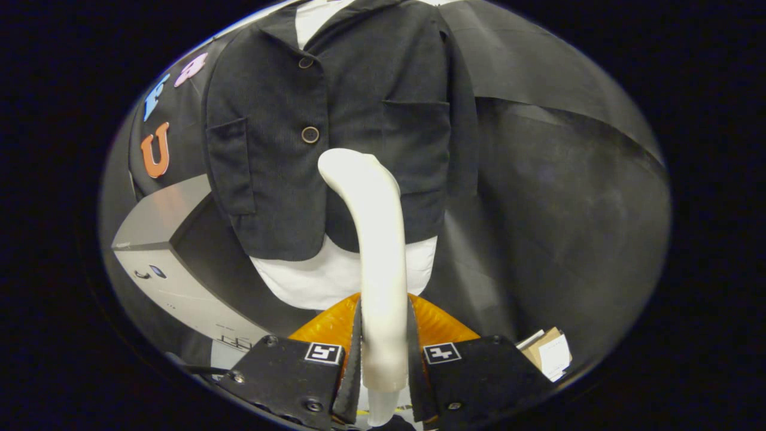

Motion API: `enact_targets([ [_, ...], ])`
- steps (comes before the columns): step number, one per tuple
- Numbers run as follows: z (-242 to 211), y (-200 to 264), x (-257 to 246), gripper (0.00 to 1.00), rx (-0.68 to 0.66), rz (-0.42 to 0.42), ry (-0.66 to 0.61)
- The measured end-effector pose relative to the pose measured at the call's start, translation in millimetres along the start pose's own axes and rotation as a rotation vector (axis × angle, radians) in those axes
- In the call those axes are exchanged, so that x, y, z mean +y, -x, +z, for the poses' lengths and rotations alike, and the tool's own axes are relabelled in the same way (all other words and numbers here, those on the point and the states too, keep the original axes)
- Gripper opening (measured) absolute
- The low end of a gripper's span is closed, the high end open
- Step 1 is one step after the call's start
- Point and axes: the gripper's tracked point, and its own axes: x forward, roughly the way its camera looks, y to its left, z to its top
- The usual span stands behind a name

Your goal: Iron the clothes twice with a garment steamer, once on the left side and once on the right side.

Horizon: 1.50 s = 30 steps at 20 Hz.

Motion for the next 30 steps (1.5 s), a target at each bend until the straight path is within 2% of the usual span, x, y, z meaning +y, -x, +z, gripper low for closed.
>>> enact_targets([
  [7, -8, -8, -1, 0.37, -0.019, 0.052, -0.058],
  [13, -32, 11, 2, 0.36, -0.024, 0.037, -0.146],
  [22, -60, 113, 23, 0.36, -0.115, -0.043, -0.182],
  [26, -68, 167, 49, 0.37, -0.143, -0.028, -0.156],
  [30, -81, 217, 93, 0.36, -0.161, 0.027, -0.087],
])
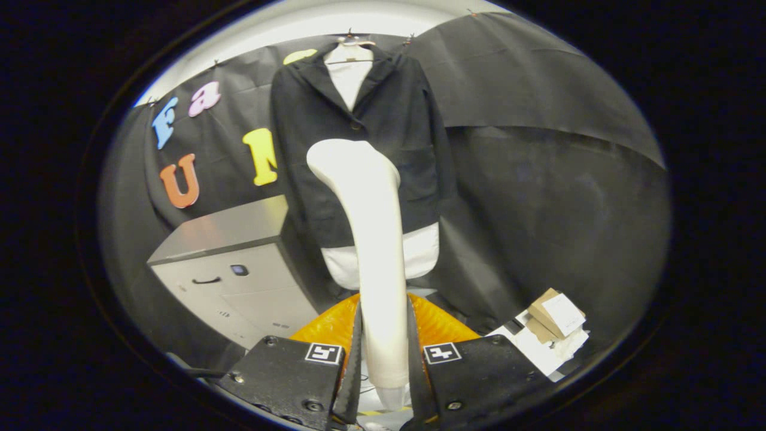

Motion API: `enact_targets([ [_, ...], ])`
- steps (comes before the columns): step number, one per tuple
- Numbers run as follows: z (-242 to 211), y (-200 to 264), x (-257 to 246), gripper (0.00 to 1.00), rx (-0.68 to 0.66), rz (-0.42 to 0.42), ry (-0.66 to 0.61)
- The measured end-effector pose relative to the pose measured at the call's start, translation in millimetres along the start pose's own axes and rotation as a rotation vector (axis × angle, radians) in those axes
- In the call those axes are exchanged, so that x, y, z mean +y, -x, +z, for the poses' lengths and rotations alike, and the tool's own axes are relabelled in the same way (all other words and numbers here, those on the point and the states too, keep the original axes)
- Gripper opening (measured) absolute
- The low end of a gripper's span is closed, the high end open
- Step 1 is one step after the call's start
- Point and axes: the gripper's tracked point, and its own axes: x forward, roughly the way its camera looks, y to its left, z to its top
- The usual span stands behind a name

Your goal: Iron the clothes twice with a garment steamer, once on the left side and once on the right side.

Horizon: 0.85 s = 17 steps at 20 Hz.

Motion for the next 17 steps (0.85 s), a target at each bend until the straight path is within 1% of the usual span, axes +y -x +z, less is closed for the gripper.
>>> enact_targets([
  [4, -28, 41, 48, 0.36, 0.028, 0.098, 0.078],
  [8, -67, 70, 84, 0.36, 0.06, 0.166, 0.143],
  [12, -104, 84, 98, 0.37, 0.109, 0.207, 0.201],
  [14, -117, 87, 101, 0.36, 0.135, 0.215, 0.208],
  [17, -115, 87, 99, 0.36, 0.129, 0.212, 0.212],
])
